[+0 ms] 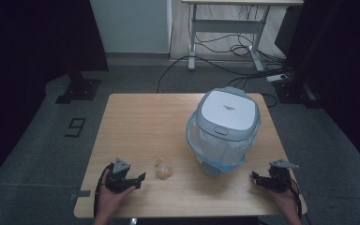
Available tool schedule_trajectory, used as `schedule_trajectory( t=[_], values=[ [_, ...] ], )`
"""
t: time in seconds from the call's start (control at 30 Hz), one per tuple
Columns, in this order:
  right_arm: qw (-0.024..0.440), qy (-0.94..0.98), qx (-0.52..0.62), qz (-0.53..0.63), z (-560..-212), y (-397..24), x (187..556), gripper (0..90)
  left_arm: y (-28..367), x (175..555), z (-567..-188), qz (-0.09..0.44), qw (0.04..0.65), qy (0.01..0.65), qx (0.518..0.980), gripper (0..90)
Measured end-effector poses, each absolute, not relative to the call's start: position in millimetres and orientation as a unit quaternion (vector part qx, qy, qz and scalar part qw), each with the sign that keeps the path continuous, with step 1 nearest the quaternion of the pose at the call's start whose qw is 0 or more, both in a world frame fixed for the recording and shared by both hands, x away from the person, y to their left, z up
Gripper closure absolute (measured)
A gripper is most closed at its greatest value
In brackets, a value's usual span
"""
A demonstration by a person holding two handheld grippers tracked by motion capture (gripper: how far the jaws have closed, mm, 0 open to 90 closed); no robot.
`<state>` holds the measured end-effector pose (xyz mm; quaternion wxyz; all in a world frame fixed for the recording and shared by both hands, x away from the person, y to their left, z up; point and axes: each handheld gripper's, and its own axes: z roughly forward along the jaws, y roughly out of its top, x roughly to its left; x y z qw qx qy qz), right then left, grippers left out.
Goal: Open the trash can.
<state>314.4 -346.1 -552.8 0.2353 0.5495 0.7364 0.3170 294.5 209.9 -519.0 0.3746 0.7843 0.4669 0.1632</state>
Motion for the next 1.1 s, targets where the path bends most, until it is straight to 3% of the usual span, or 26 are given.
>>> schedule_trajectory(
  t=[0.3, 0.53, 1.1],
  values=[
    [0.235, 0.737, 0.546, 0.32, -552.5, -347.3, 312.5, 14.6, 203.7, 292.4, -519.2, 0.164, 0.369, 0.459, 0.791, 24.4],
    [0.239, 0.733, 0.551, 0.319, -549.4, -349.4, 309.0, 22.4, 205.6, 293.1, -520.8, 0.161, 0.366, 0.46, 0.793, 24.4],
    [0.229, 0.701, 0.516, 0.436, -505.4, -360.5, 286.5, 70.5, 201.1, 292.5, -522.5, 0.155, 0.364, 0.459, 0.796, 24.5]
  ],
)
